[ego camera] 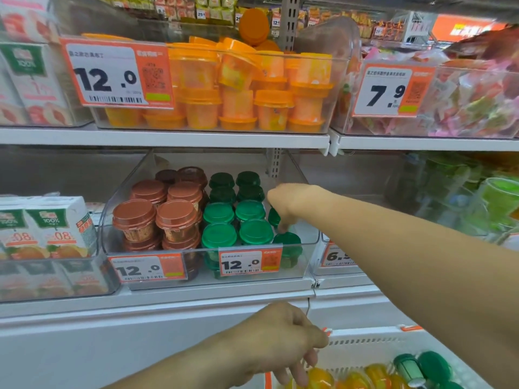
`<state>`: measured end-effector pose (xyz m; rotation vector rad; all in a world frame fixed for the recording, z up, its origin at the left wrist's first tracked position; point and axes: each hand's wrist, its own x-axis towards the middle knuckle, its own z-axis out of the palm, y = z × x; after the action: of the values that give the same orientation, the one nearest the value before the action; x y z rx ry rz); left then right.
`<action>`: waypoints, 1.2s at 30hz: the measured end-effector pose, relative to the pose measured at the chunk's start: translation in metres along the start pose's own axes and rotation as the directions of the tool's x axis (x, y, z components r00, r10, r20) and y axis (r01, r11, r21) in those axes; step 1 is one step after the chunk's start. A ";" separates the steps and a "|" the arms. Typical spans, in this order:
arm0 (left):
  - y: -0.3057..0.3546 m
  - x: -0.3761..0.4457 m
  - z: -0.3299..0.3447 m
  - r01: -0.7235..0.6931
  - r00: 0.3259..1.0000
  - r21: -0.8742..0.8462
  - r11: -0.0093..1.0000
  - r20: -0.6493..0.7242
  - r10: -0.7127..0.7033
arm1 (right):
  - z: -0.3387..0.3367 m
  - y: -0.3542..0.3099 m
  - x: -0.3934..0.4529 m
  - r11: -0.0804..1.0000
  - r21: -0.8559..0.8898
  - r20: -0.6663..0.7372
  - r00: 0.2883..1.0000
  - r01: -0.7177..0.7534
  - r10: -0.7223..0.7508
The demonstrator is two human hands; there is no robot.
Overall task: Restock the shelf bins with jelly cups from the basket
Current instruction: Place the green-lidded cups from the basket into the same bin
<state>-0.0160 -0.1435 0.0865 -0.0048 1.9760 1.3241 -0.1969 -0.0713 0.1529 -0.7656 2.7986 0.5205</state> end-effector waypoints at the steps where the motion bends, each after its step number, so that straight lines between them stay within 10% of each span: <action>1: 0.000 0.001 -0.001 -0.002 1.000 -0.002 1.000 -0.009 0.002 | -0.002 0.000 0.001 1.000 0.017 0.026 1.000 -0.011 0.010; 11: 0.000 0.000 -0.001 -0.032 0.998 0.005 0.999 -0.058 0.032 | -0.006 0.000 0.015 1.000 -0.013 0.214 0.976 -0.025 0.027; 36: 0.000 0.007 0.002 -0.030 0.998 0.010 0.999 -0.053 0.030 | 0.003 -0.005 -0.008 0.982 -0.186 0.131 0.991 0.036 -0.012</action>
<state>-0.0200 -0.1392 0.0825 -0.0058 2.0342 1.3469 -0.1873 -0.0703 0.1511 -0.7703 2.6442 0.8098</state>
